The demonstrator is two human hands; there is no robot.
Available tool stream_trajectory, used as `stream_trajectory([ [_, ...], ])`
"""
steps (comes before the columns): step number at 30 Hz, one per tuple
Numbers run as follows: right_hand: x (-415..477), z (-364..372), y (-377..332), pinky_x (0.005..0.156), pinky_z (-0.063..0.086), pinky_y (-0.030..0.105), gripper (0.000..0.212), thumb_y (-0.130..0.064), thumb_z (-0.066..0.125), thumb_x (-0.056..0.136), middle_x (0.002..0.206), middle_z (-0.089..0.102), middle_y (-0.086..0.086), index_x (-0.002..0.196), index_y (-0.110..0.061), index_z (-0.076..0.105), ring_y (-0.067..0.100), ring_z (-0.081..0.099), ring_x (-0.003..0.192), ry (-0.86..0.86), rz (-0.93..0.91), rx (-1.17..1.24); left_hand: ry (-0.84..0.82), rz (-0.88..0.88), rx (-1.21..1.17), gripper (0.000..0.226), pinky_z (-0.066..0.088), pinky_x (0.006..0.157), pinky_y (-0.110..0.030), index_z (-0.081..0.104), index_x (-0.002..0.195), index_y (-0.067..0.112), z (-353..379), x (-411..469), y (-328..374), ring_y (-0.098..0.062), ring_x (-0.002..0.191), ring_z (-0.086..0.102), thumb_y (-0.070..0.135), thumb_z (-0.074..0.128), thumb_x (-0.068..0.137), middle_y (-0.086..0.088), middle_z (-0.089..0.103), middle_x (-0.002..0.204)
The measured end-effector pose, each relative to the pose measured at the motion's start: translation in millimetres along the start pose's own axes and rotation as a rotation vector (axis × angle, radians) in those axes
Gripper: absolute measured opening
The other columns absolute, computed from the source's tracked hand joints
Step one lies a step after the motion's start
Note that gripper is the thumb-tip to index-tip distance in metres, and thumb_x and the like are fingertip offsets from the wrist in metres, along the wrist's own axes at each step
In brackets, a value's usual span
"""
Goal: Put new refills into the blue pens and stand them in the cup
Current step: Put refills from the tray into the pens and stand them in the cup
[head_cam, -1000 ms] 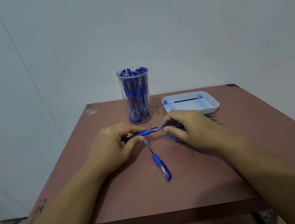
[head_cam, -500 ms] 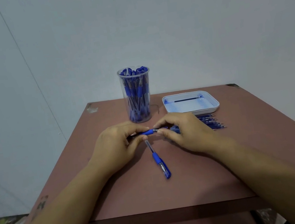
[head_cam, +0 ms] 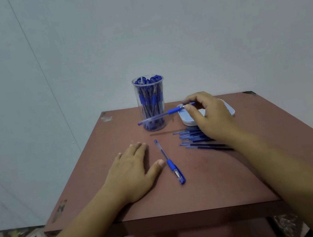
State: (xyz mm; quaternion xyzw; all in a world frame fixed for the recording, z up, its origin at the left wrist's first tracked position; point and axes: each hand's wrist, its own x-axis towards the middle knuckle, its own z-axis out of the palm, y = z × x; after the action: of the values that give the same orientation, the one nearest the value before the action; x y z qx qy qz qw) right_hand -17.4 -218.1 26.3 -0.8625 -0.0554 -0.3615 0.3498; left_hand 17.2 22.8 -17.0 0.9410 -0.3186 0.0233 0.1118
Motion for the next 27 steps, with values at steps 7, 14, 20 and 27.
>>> stream_trajectory([
  [7,46.0,-13.9,-22.9,0.079,0.039,0.005,0.016,-0.013,0.053,0.098,0.104,0.058,-0.001,0.11,-0.011,0.064,-0.003,0.053,0.088,0.276,-0.028,0.013,0.022,0.012,0.058,0.081,0.012,0.119,-0.036,0.021,0.154,0.025,5.7,0.7,-3.0,-0.012,0.148,0.014,0.074,0.022,0.089,0.006,0.019,0.161],
  [14,97.5,-14.2,-17.2,0.084,0.03,0.003,0.028,0.002,0.043,0.096,0.111,0.056,0.012,0.109,-0.006,0.066,0.018,0.043,0.1,0.143,-0.184,-0.318,0.047,0.005,0.04,0.101,0.012,0.118,-0.034,0.023,0.153,0.028,6.3,0.2,-4.1,-0.01,0.146,0.019,0.08,0.001,0.069,0.009,0.022,0.159],
  [20,125.9,4.5,-34.1,0.087,0.039,0.022,0.025,-0.006,0.044,0.098,0.105,0.059,-0.001,0.117,-0.012,0.06,0.018,0.047,0.102,-0.038,-0.185,-0.266,0.042,0.001,0.049,0.092,0.013,0.119,-0.034,0.022,0.153,0.03,7.3,1.7,-4.9,-0.009,0.146,0.019,0.079,0.009,0.076,0.01,0.02,0.16],
  [27,129.4,38.2,-24.9,0.078,0.043,0.014,0.012,-0.017,0.06,0.094,0.089,0.065,-0.007,0.102,-0.011,0.066,0.006,0.058,0.081,-0.002,-0.048,-0.04,0.056,0.003,0.045,0.099,0.015,0.12,-0.033,0.022,0.153,0.032,8.8,2.6,-6.1,-0.009,0.145,0.02,0.081,0.002,0.07,0.012,0.02,0.159],
])
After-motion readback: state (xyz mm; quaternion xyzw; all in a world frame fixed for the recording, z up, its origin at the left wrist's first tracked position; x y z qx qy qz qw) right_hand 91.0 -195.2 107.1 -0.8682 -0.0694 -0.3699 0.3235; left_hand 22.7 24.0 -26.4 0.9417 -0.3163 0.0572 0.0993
